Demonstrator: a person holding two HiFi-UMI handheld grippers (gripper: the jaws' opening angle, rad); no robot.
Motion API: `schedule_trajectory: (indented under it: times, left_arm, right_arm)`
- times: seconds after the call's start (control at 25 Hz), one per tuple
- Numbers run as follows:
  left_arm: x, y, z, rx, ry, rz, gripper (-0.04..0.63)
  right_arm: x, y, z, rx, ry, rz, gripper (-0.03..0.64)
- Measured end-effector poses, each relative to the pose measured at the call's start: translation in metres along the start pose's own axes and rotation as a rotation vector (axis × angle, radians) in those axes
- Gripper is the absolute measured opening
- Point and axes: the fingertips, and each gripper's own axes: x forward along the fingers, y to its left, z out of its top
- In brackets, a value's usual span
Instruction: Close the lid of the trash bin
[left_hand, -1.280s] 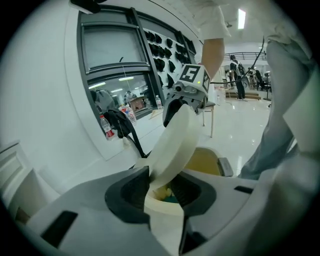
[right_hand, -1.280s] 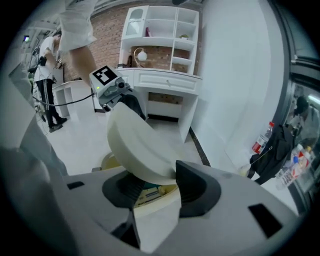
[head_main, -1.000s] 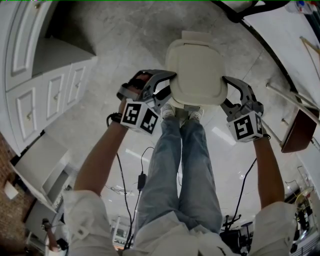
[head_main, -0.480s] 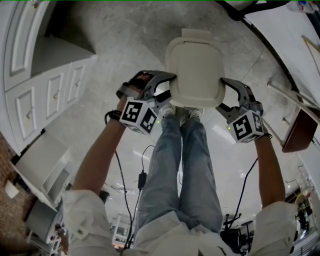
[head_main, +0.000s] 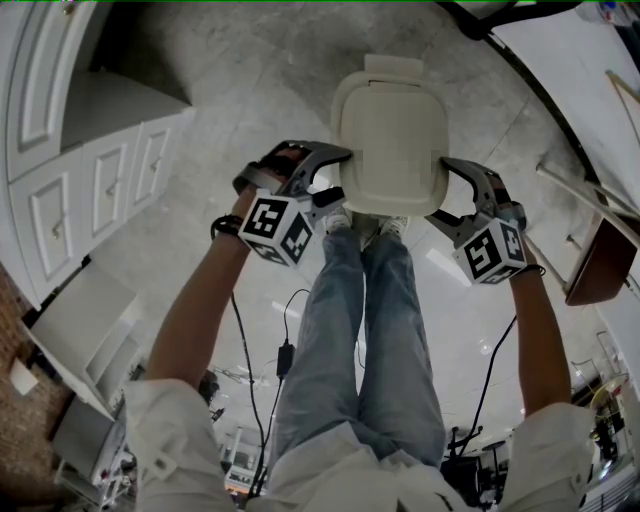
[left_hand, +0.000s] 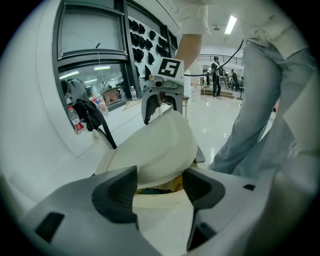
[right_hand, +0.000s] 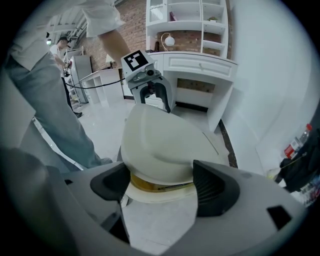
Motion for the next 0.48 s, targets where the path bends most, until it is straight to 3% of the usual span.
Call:
schedule_trajectory:
  times: [0.48]
  left_arm:
    - [0.0058, -0.0102, -0.0057, -0.007, -0.003, -0.070, 0.318]
  right_arm:
    - [0.0062, 0.0073, -0.0067, 0.005, 0.011, 0.050, 0.430]
